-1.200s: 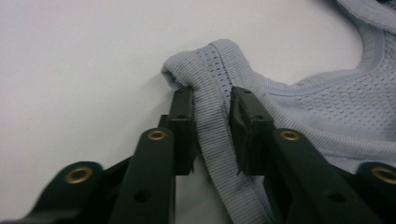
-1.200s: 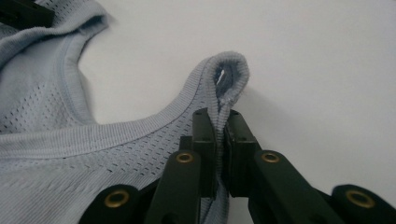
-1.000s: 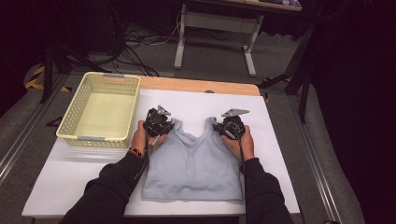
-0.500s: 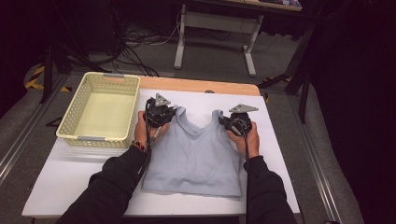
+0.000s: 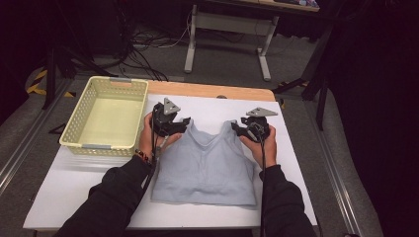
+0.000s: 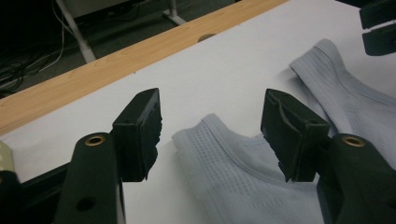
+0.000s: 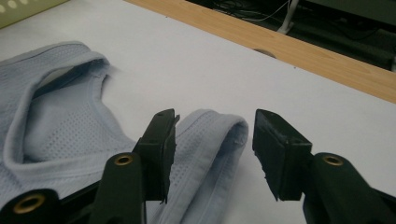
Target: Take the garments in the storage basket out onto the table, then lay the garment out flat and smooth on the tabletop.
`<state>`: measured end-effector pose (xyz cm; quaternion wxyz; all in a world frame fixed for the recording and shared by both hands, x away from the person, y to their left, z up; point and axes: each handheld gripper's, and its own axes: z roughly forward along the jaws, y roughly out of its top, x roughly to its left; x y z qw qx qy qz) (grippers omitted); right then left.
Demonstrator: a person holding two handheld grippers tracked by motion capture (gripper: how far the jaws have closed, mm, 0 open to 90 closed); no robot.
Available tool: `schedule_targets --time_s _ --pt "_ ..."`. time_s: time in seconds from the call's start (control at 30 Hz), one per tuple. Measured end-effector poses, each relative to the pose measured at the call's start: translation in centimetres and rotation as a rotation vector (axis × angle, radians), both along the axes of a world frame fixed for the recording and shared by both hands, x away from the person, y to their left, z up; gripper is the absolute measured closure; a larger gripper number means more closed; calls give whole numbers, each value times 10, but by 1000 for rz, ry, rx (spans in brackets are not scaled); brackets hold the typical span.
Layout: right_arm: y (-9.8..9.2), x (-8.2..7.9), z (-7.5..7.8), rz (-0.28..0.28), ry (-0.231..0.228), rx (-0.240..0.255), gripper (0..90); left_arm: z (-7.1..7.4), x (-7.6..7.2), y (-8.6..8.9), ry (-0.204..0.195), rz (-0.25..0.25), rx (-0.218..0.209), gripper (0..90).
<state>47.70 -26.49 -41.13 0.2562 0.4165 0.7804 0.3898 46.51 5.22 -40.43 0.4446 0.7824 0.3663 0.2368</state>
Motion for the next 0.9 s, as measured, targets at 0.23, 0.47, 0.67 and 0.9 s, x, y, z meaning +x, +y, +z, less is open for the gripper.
schedule_targets --time_s 0.23,0.47,0.67,0.9 --pt "-21 -47 0 24 -15 18 484 -5 -66 21 -54 -155 78 387" --pt "-44 -83 -19 -6 50 -30 451 -27 -119 39 20 -292 125 286" --pt "-51 -104 -36 -7 128 -6 464 -42 -157 45 59 -395 144 384" --pt "-51 -116 -41 26 143 -27 566 -66 -169 42 147 -458 213 494"
